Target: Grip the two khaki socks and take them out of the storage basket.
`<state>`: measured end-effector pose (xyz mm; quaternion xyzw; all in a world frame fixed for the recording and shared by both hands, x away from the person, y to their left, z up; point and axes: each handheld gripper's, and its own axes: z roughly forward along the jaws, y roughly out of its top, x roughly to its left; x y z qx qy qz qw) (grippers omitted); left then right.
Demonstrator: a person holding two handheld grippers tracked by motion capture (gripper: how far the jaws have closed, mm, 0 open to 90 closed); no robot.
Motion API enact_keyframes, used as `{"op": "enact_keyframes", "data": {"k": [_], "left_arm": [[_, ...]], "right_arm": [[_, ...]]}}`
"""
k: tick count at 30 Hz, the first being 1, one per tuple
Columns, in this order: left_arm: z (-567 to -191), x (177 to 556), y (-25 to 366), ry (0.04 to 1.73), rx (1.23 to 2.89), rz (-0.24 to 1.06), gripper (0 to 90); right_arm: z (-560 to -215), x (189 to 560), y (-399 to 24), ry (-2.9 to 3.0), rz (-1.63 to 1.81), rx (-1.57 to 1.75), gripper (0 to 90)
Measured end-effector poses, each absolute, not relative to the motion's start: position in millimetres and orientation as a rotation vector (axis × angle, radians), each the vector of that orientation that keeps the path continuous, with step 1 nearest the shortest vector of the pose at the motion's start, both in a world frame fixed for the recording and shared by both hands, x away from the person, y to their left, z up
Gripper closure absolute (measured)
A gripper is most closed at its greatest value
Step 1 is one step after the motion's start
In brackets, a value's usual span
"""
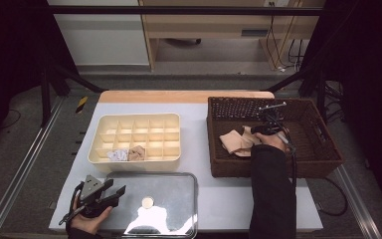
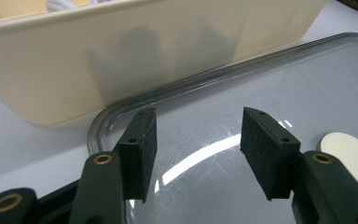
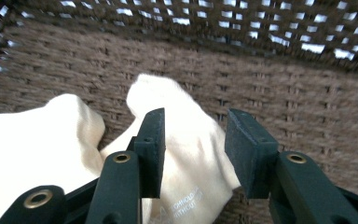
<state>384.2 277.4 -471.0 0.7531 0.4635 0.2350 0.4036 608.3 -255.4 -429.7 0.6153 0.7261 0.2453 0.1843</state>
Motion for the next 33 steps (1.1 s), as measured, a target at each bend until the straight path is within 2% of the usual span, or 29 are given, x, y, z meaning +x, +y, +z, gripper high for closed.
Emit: {"op": "enact_keyframes", "data": {"k": [5,12,15,33], "left_arm": [[-471,384,277,1.168,1.903,0.591,46.6],[-471,384,278,1.165,1.906,0.596,47.4],[-471,384,278,1.167,1.903,0.597,47.5],[-470,384,277,1.164,1.908,0.600,47.7]], "right_arm": [[-434,611,-257,2.045,0.662,1.792,62.5],[-435,613,-257,2.090,0.617,1.839,81.5],[-434,613,-257,2.102,0.611,1.850,86.4],[-372,573,-244,2.062,0.769,1.589,87.6]]}}
